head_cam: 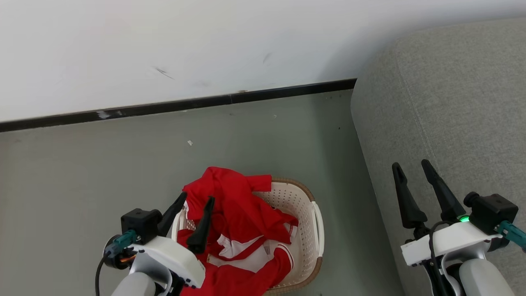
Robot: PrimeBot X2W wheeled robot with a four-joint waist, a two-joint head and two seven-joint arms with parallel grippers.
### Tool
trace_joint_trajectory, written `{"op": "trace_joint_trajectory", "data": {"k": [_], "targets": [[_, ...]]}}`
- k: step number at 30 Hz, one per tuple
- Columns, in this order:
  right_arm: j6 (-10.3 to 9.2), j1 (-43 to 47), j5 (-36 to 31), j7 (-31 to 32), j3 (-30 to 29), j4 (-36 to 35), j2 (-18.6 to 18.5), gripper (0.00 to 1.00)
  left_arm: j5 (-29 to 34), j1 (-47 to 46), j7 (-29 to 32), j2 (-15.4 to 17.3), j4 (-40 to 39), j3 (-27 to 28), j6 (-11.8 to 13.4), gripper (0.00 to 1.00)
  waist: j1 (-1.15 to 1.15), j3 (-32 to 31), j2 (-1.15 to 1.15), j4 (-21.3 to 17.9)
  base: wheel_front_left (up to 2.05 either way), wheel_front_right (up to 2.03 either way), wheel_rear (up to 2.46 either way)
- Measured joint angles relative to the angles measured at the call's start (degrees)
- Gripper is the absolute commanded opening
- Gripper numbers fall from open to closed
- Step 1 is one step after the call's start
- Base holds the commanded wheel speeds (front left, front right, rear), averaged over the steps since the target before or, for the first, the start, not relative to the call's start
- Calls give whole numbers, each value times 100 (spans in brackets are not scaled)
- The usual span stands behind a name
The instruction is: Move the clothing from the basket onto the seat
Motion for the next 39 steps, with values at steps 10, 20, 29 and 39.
{"op": "trace_joint_trajectory", "data": {"k": [10,20,29,39], "targets": [[0,-322,-47,-1,-27,-230,15,100,-4,-491,383,-36,482,-283,-52,100,0,511,0,-138,0,0,0],[0,-446,43,-2,-90,-467,49,100,-110,-963,611,-67,905,-344,-96,100,0,1045,0,-296,0,0,0],[0,-637,68,-2,15,-672,65,100,-115,-1384,829,-111,1333,-415,-100,100,0,1545,0,-455,0,0,0],[0,-940,297,-9,37,-1070,75,100,-212,-1882,1121,-125,1828,-392,-102,100,0,2100,0,-646,0,0,0]]}}
